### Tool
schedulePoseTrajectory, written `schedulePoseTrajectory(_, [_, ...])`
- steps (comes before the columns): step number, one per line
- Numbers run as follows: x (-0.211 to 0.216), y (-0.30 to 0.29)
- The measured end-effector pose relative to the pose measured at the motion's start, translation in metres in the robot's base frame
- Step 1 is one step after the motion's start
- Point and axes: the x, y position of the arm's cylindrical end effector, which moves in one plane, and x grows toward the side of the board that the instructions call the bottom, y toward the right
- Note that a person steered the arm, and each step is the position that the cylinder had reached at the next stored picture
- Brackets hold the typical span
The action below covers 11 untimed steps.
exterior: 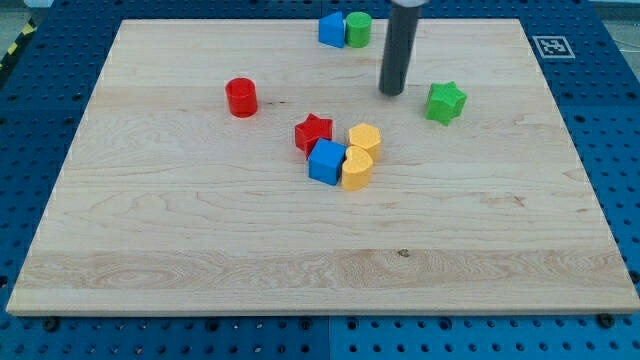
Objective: Push the green star right to the green circle
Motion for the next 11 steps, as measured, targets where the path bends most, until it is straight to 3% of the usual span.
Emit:
schedulePoseTrajectory(1, [0.035,-0.004])
schedulePoseTrajectory(2, [0.049,0.043])
schedulePoseTrajectory(3, [0.028,0.079])
schedulePoseTrajectory(4, [-0.013,0.079])
schedulePoseTrajectory(5, [-0.008,0.079])
schedulePoseTrajectory(6, [0.04,0.083])
schedulePoseTrajectory(7, [0.029,0.12])
schedulePoseTrajectory(8, [-0.011,0.127])
schedulePoseTrajectory(10, [-0.075,0.097])
schedulePoseTrajectory(11, [-0.081,0.097])
